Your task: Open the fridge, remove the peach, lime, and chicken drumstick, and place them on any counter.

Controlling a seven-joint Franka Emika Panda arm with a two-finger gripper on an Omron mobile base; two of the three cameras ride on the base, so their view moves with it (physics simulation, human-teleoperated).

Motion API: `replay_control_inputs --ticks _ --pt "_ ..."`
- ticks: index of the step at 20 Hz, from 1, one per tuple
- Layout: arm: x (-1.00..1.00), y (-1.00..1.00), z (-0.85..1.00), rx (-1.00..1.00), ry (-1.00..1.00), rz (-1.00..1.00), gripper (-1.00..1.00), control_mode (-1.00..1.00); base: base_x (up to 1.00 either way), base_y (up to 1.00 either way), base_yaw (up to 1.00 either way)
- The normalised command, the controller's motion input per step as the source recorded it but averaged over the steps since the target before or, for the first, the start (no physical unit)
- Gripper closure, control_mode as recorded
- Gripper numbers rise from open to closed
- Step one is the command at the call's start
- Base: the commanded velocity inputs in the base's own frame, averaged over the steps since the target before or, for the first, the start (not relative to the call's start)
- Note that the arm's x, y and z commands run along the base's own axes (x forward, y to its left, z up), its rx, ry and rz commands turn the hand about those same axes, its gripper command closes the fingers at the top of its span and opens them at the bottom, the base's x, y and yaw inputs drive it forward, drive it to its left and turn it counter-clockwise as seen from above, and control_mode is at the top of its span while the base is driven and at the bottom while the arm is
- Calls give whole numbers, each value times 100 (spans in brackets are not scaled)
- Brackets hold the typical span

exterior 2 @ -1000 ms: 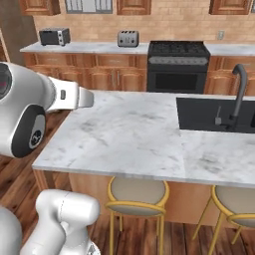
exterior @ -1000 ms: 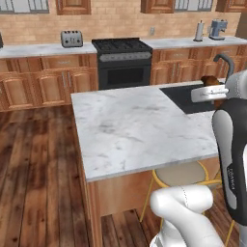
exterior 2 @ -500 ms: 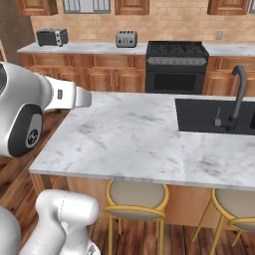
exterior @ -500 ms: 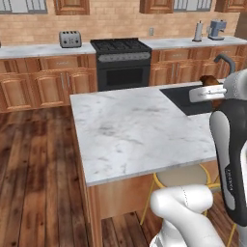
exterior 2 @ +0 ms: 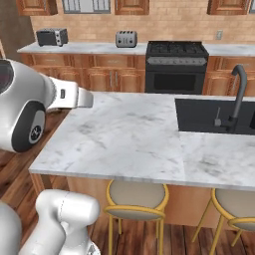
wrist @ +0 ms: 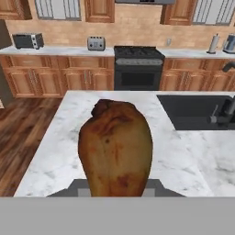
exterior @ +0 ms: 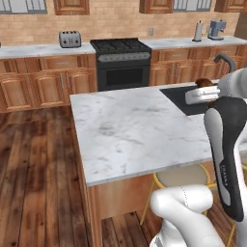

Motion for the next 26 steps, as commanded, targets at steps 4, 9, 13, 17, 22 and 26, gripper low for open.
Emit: replay_control_inputs --ticks 4,9,13,17,22,26 --pt "96 25 -65 -3 33 1 100 -100 0 0 0" --pt "100 27 -85 0 36 0 100 -100 0 0 0" --pt "99 21 -96 0 21 1 100 -100 0 0 0" --pt "100 14 -97 0 11 0 100 -100 0 0 0" --pt "89 0 -81 0 4 0 100 -100 0 0 0" --pt "67 0 -78 0 2 0 100 -100 0 0 0"
